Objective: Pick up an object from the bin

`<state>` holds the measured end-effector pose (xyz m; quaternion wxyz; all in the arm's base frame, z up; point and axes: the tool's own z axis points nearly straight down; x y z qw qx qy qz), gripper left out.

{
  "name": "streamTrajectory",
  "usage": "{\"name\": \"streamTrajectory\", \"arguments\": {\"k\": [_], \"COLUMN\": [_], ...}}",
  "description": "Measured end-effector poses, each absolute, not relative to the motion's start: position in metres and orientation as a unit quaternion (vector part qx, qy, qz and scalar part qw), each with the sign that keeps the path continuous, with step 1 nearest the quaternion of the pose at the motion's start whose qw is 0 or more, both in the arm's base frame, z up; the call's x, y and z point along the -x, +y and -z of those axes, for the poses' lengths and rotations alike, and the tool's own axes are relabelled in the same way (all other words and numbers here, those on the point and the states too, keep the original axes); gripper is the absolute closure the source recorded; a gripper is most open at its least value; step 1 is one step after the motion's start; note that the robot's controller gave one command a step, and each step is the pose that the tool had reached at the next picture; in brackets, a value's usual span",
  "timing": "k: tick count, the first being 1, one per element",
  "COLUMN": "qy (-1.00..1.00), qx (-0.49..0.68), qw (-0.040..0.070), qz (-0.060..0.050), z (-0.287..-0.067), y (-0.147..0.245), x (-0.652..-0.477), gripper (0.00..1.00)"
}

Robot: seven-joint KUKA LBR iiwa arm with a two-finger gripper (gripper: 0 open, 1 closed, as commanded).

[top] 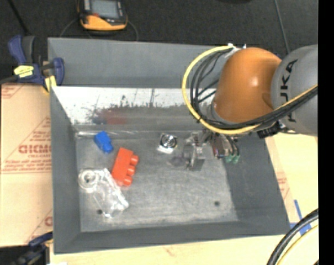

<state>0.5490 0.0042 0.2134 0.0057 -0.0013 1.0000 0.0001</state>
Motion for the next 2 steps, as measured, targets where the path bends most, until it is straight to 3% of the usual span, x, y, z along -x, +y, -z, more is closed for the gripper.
{"name": "streamTrajectory", "arguments": {"k": [1,2], "qy": [1.000,0.999], "qx": [0.031,0.040], "qw": [0.000,0.005], "qz": [0.001,0.001], "z": [-0.187,-0.229], "y": [-0.021,-0.012], "x": [-0.526,-0.535], "gripper": [1.00,1.00]}}
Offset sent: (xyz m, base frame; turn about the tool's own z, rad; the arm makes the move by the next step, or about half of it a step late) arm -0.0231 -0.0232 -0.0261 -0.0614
